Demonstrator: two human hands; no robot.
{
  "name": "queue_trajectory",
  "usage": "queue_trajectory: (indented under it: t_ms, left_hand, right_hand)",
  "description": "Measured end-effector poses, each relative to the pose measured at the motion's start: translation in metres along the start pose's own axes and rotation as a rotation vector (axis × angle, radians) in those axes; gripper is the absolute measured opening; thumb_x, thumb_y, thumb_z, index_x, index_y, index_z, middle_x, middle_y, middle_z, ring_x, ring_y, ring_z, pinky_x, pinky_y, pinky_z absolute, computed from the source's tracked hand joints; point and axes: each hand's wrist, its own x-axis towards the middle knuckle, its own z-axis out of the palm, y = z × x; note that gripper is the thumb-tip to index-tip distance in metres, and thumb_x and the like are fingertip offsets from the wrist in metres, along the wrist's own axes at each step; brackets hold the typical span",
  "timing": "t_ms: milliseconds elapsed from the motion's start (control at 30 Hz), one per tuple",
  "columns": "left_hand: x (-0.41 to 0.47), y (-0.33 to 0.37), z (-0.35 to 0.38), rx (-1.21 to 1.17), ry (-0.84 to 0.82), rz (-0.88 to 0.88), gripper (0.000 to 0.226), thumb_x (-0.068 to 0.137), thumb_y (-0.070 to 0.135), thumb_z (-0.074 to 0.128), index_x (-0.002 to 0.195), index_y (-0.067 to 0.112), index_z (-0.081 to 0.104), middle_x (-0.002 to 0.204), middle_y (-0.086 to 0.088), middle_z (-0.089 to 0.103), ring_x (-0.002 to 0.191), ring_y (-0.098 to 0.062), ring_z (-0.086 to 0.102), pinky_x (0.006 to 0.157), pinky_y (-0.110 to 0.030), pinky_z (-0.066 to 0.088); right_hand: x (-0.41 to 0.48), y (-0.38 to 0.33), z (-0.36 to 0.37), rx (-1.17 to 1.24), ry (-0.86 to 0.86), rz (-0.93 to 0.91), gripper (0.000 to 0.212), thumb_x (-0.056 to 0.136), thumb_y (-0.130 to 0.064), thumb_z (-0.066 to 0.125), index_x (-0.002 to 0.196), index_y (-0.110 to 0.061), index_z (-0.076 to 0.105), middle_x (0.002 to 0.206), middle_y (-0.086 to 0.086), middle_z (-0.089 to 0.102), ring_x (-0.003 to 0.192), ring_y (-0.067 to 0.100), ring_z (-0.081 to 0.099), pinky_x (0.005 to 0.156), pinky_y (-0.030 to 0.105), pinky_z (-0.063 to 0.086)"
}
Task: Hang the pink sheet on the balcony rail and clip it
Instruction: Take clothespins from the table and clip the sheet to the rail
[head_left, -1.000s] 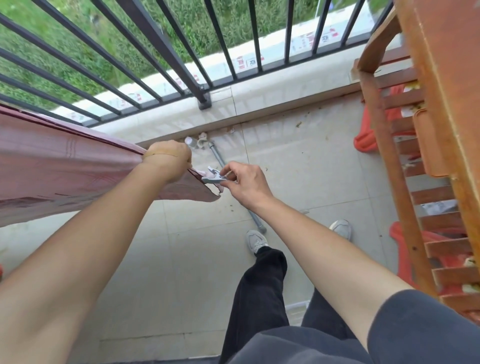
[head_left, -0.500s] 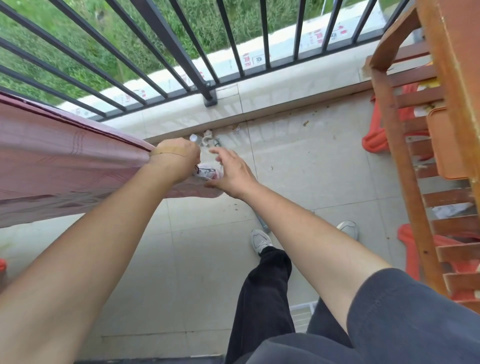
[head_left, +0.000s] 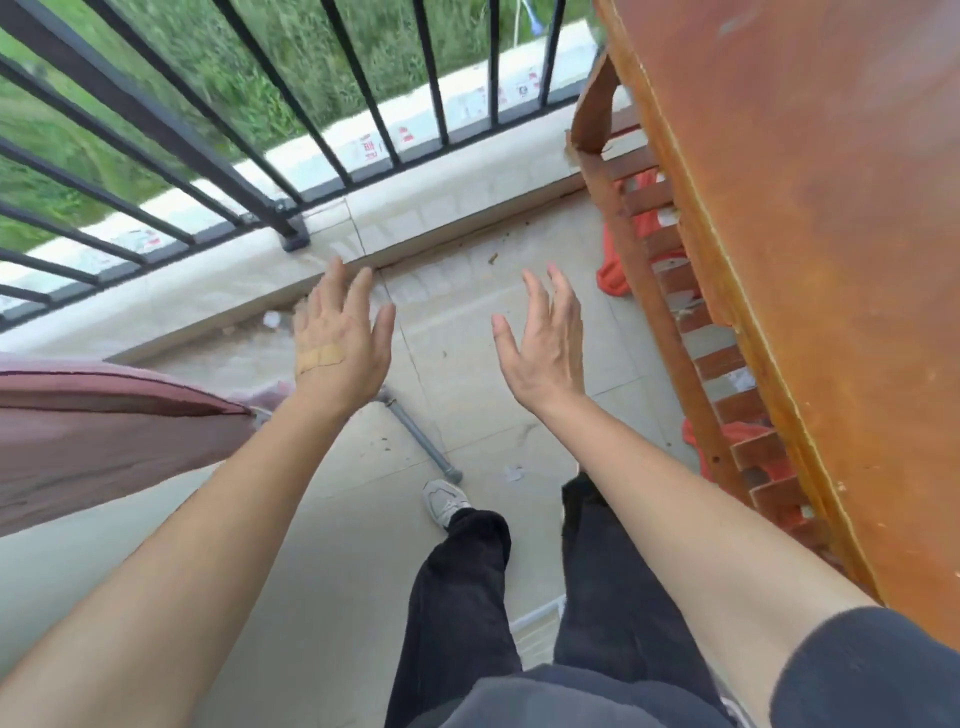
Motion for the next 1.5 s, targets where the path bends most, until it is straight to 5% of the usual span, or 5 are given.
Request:
queue_trajectory:
  t_ms: [200,567,800,1233,1500]
  left_hand:
    - [0.023,0.145,0.047,-0.111,-0.096,0.213,0.054,0.1,0.04,0.041,0.146,0.012,0.036,0.159,-0.017,0.017,0.141,-0.036,0.026,0.113,-0.051,0.025]
    - [0.007,0.35,0.108,0.023,-0.405,0.667,0.052,0.1,0.033,0.038,0.15,0.023,0.028,0.163,-0.007,0.007,0.149,-0.028,0.005,0.115,-0.049,0.023]
    - [-0.008,0.354,0.099,-0.047,-0.502,0.503,0.049,0.1,0.029,0.038,0.149,0.024,0.03,0.163,0.002,0.007,0.147,-0.023,0.012,0.114,-0.045,0.024]
    - [-0.095,0.179,-0.039,-0.045,-0.134,-0.25,0.048,0.098,0.036,0.043,0.144,0.021,0.039,0.158,-0.006,0.025,0.144,-0.024,0.023,0.113,-0.039,0.023]
    - [-0.244,0.01,-0.14,-0.226,0.307,-0.955,0.052,0.098,0.042,0.041,0.146,0.023,0.036,0.159,-0.005,0.021,0.143,-0.025,0.024,0.112,-0.042,0.025]
  right_hand:
    - [0.029,0.107,-0.11,-0.234,0.324,0.119,0.059,0.096,-0.043,0.047,0.147,-0.014,0.039,0.157,0.021,0.023,0.143,0.036,0.026,0.116,0.052,0.017]
    - [0.001,0.292,-0.253,-0.187,0.443,1.008,0.063,0.099,-0.049,0.042,0.156,-0.03,0.022,0.163,0.021,0.002,0.15,0.039,0.003,0.118,0.051,0.01]
    - [-0.018,0.3,-0.262,-0.145,0.303,0.711,0.016,0.092,-0.032,0.065,0.102,-0.025,0.076,0.134,-0.001,0.059,0.118,0.029,0.05,0.094,0.036,0.039]
    - [0.019,0.036,-0.172,0.283,-0.456,0.021,0.063,0.085,-0.038,0.069,0.142,-0.03,0.042,0.112,-0.007,0.065,0.097,0.017,0.064,0.086,0.031,0.049]
    - [-0.077,-0.194,-0.092,0.213,-0.729,-0.468,0.039,0.082,-0.046,0.07,0.115,-0.023,0.068,0.079,-0.013,0.067,0.076,0.002,0.066,0.077,0.029,0.053]
